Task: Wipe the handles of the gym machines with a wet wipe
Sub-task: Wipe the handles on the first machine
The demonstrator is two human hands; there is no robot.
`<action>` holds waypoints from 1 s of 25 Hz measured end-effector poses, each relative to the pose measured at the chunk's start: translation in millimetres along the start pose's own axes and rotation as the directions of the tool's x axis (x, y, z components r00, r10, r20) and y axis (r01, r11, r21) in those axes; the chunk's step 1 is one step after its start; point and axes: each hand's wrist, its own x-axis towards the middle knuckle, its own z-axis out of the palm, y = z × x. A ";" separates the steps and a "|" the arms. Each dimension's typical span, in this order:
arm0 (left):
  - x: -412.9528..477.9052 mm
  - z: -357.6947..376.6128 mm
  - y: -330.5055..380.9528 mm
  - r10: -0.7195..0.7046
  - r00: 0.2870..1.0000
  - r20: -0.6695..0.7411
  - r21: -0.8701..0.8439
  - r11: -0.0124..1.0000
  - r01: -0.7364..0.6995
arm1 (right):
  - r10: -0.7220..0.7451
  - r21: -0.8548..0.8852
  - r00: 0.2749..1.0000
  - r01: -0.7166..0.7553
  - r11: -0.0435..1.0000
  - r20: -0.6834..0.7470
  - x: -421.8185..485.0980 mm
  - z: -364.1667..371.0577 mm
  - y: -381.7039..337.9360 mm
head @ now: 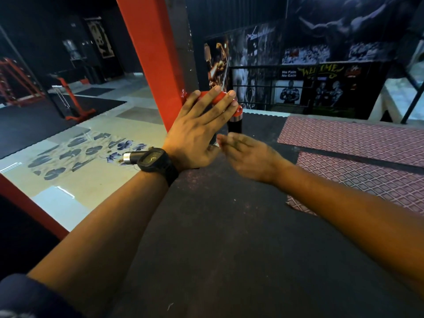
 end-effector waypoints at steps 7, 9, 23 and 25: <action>-0.9 -4.4 1.4 -0.010 0.999 0.034 0.005 1.000 0.010 | 0.008 0.023 1.000 -0.007 1.000 -0.027 -8.0 2.6 -1.4; -0.3 -3.7 1.1 -0.016 0.999 0.042 0.014 1.000 0.015 | 0.058 0.015 0.994 -0.057 0.998 -0.088 -4.1 4.7 -4.7; -4.2 -8.0 4.1 -0.024 0.998 0.056 0.035 0.999 0.022 | 0.881 0.762 -0.290 -0.445 -0.471 0.375 52.3 -36.5 -95.8; -4.4 -9.3 4.8 -0.029 0.999 0.039 0.024 0.999 0.028 | 0.865 0.770 -0.170 -0.397 -0.499 0.472 68.2 -47.8 -105.2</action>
